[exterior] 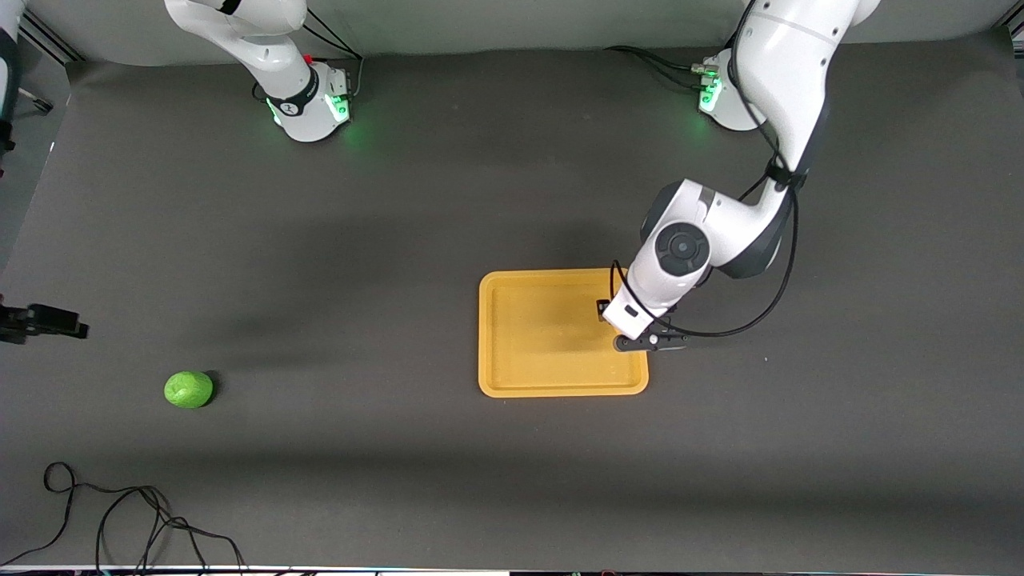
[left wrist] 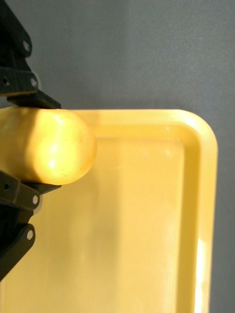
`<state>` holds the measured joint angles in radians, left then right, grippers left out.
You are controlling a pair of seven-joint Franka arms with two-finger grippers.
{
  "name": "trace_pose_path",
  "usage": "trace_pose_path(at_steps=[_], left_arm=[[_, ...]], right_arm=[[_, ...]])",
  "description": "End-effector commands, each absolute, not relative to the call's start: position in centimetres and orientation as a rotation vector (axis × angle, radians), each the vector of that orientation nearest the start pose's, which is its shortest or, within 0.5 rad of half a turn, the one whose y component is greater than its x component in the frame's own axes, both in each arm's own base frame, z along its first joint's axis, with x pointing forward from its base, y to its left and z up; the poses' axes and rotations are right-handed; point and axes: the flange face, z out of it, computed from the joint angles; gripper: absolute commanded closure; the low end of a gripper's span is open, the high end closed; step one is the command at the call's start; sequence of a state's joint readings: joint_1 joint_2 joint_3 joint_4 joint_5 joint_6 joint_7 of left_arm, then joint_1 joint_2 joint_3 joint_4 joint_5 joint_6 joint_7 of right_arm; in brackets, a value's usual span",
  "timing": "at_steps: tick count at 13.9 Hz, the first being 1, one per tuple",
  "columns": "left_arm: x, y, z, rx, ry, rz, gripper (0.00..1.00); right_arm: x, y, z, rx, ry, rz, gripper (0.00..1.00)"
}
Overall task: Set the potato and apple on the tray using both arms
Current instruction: 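Carry the potato onto the tray while the right gripper grasps the apple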
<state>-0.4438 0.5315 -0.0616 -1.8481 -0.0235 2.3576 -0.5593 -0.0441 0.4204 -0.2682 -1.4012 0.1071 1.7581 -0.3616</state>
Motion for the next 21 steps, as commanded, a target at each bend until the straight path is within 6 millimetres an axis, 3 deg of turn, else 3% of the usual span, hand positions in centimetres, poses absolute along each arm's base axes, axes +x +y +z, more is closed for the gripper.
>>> trace_pose_path(at_steps=[1,7,8,9,10,11,12,15,17,19,20,21], left_arm=[[56.9,-31.0,21.9,-3.151,-0.171,0.041,0.91],[57.0,-31.4,21.9,-3.161,-0.234,0.019,0.87],[56.8,-31.7,21.8,-3.159,-0.226,0.019,0.81],[56.5,-32.1,21.6,-3.158,-0.216,0.023,0.66],[56.5,-32.1,21.4,-3.156,-0.211,0.026,0.37],[56.6,-32.1,21.5,-3.158,-0.209,0.020,0.18],[56.7,-32.2,21.7,-3.161,-0.212,0.014,0.08],[56.9,-32.1,22.2,-3.163,-0.217,0.008,0.03],[57.6,-31.5,24.6,-3.173,-0.239,-0.029,0.01],[58.9,-29.3,30.3,-3.195,-0.285,-0.121,0.01],[58.8,-28.2,32.7,-3.185,-0.290,-0.102,0.01],[58.4,-27.7,35.0,-3.173,-0.285,-0.088,0.01]], right_arm=[[67.6,-17.6,41.1,-3.117,-0.085,0.067,0.00],[68.6,-17.5,30.3,-3.117,-0.026,-0.045,0.00],[68.4,-17.6,28.7,-3.109,-0.006,-0.047,0.00],[68.4,-17.5,27.5,-3.098,0.013,-0.062,0.00],[68.4,-17.5,25.9,-3.094,0.028,-0.060,0.00],[68.5,-17.4,24.7,-3.087,0.042,-0.060,0.00],[68.4,-17.4,23.5,-3.082,0.055,-0.057,0.00],[67.6,-17.7,20.9,-3.102,0.075,-0.085,0.00],[67.1,-17.5,19.4,-3.087,0.095,-0.080,0.00],[66.9,-17.5,18.6,-3.085,0.104,-0.070,0.00],[66.9,-17.4,18.6,-3.084,0.101,-0.066,0.09],[67.0,-17.4,19.0,-3.083,0.089,-0.072,0.38]])
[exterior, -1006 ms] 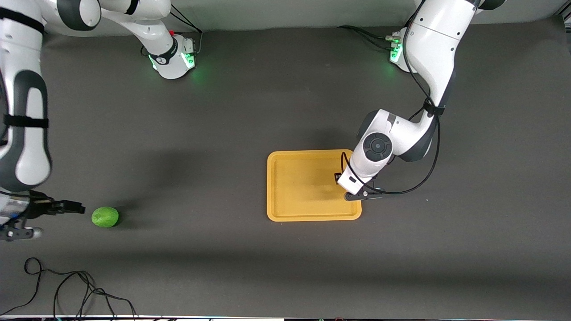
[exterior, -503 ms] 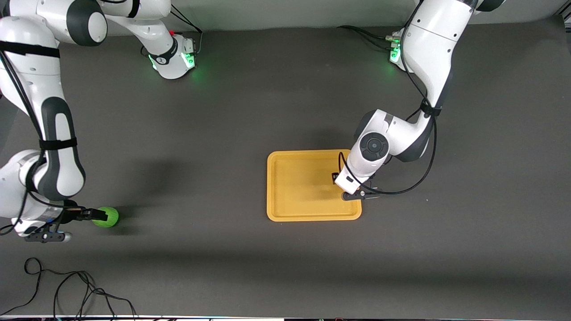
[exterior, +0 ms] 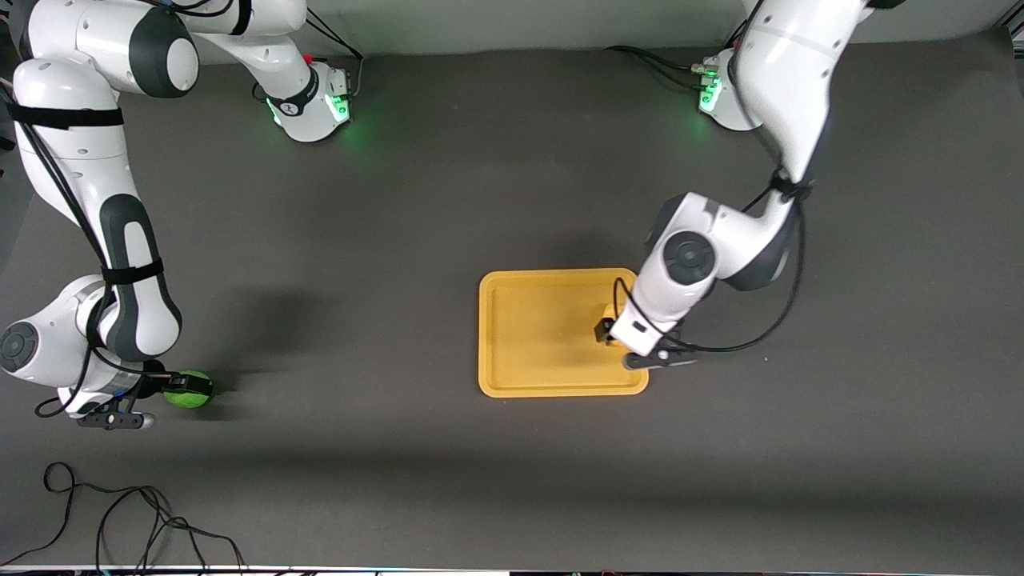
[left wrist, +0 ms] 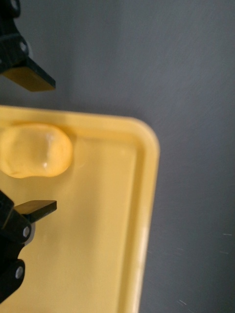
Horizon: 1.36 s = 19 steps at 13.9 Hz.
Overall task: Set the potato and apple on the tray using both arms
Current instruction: 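Release the potato on the tray while the right gripper lifts the apple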
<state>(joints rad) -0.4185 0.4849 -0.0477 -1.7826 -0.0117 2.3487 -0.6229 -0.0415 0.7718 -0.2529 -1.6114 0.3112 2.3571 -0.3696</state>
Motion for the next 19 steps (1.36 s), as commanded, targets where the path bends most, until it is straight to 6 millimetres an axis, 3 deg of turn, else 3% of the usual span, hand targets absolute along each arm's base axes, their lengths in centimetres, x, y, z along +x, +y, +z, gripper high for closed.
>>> trace_pose_path(at_steps=[1,3,4,6,9,12,14,15,16,19], left_arm=[[58.2,-26.8,37.0,-3.163,-0.262,-0.091,0.01],[58.3,-22.1,41.4,-3.141,-0.170,-0.061,0.01],[58.0,-20.0,43.5,-3.134,-0.110,-0.040,0.01],[57.9,-15.1,46.8,-3.130,-0.020,-0.038,0.01],[56.6,-9.9,49.9,-3.122,0.118,-0.059,0.01],[56.0,-4.0,52.4,-3.110,0.207,-0.063,0.01],[56.1,-2.6,54.5,-3.106,0.247,-0.047,0.01],[56.0,-2.4,55.3,-3.105,0.274,-0.006,0.01],[56.0,-1.1,55.9,-3.104,0.288,0.005,0.01],[56.4,-0.4,57.2,-3.097,0.344,-0.022,0.01]], right_arm=[[67.3,-17.4,19.6,-3.083,0.074,-0.086,0.47],[67.6,-17.1,21.3,-3.078,0.060,-0.094,0.47],[67.9,-16.9,23.6,-3.069,0.050,-0.091,0.47],[68.6,-16.6,29.1,-3.063,-0.005,-0.068,0.47],[68.2,-16.4,38.2,-3.092,-0.091,-0.035,0.47],[65.3,-16.7,47.6,-3.100,-0.120,0.018,0.47],[63.2,-16.1,53.1,-3.113,-0.133,0.019,0.47],[61.9,-15.2,55.0,-3.101,-0.103,0.039,0.47],[61.1,-13.0,56.2,-3.086,-0.085,0.077,0.47],[60.0,-4.3,58.9,-3.078,-0.004,0.122,0.47]])
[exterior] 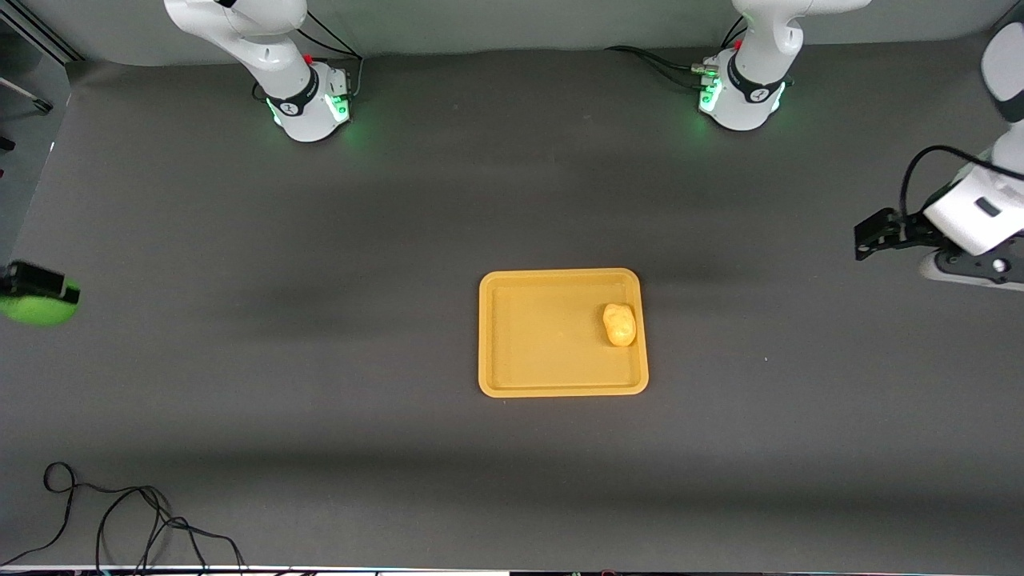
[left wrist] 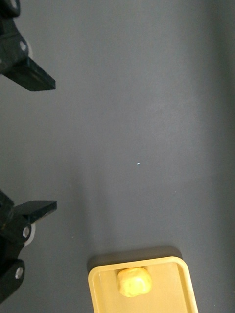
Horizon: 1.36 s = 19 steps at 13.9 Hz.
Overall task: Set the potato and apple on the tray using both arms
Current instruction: 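Release the potato on the tray while the right gripper lifts the apple, then lower the green apple onto the tray and open the right gripper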
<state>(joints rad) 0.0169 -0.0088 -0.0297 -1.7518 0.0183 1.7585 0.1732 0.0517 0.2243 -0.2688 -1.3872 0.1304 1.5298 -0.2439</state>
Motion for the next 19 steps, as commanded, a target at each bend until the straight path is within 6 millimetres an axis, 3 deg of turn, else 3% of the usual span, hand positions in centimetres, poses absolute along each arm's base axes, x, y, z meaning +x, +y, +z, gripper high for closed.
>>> trace_pose_path(at_steps=[1,3,5,10,12,15,19], left_arm=[[56.5,-0.4,57.2,-3.098,0.346,-0.001,0.01],[56.4,-0.4,57.1,-3.099,0.351,0.023,0.01],[56.5,-0.4,57.2,-3.099,0.346,0.011,0.01],[56.6,-0.3,56.8,-3.104,0.344,0.017,0.01],[56.4,-0.1,56.9,-3.105,0.339,0.029,0.01],[56.1,-0.2,57.3,-3.104,0.341,0.022,0.01],[56.3,-0.2,57.1,-3.105,0.336,0.020,0.01]], right_arm=[[59.9,-1.2,59.4,-3.082,0.006,0.123,0.47],[59.6,5.5,59.6,-3.091,0.063,0.129,0.47],[59.1,13.7,59.3,-3.105,0.145,0.111,0.47],[57.9,34.0,55.7,-3.142,0.367,0.033,0.47],[56.5,42.3,53.5,-3.147,0.436,-0.026,0.47],[54.1,49.5,49.9,-3.110,0.408,-0.049,0.47],[53.5,54.7,42.6,-3.078,0.330,-0.080,0.44]])
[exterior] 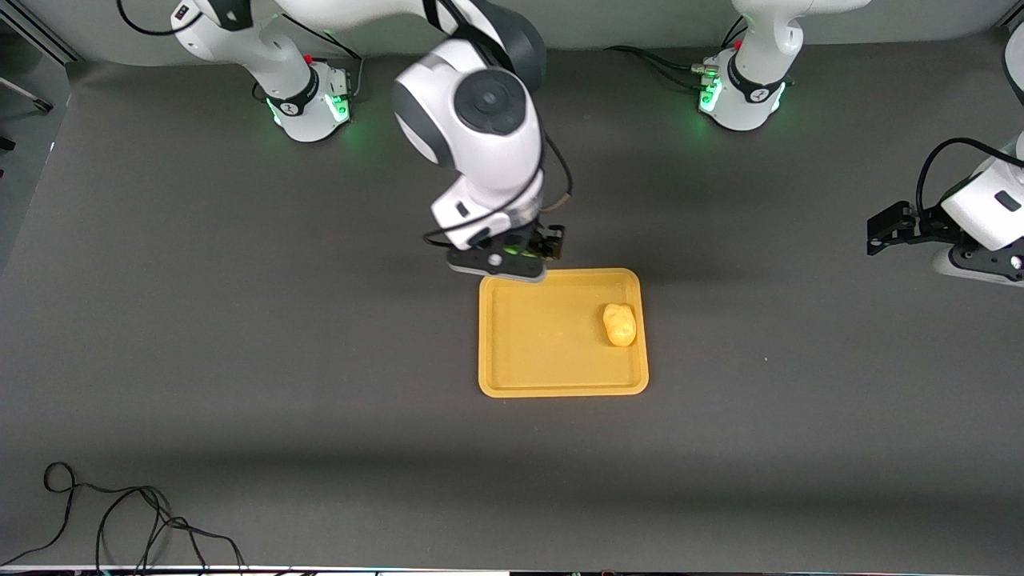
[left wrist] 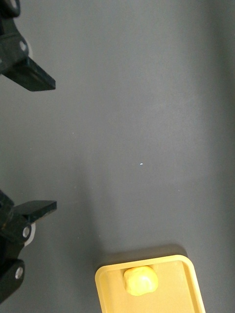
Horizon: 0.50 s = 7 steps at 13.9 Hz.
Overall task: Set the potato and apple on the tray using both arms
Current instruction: 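Lower the green apple onto the tray and open the right gripper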
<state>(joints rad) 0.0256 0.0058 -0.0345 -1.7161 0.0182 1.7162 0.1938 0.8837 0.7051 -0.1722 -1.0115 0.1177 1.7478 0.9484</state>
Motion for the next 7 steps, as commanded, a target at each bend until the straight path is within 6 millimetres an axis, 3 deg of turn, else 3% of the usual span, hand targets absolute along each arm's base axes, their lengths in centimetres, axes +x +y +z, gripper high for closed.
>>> trace_pose_path(at_steps=[1,4,7], left_arm=[[56.2,-0.2,57.2,-3.105,0.334,0.020,0.01],[56.4,-0.1,57.0,-3.104,0.325,0.010,0.01],[56.6,-0.1,56.5,-3.107,0.322,0.020,0.01]], right_arm=[[53.8,55.4,40.2,-3.080,0.317,-0.089,0.44],[54.9,56.5,31.9,-3.087,0.307,-0.116,0.44],[55.5,57.1,26.6,-3.064,0.300,-0.168,0.44]])
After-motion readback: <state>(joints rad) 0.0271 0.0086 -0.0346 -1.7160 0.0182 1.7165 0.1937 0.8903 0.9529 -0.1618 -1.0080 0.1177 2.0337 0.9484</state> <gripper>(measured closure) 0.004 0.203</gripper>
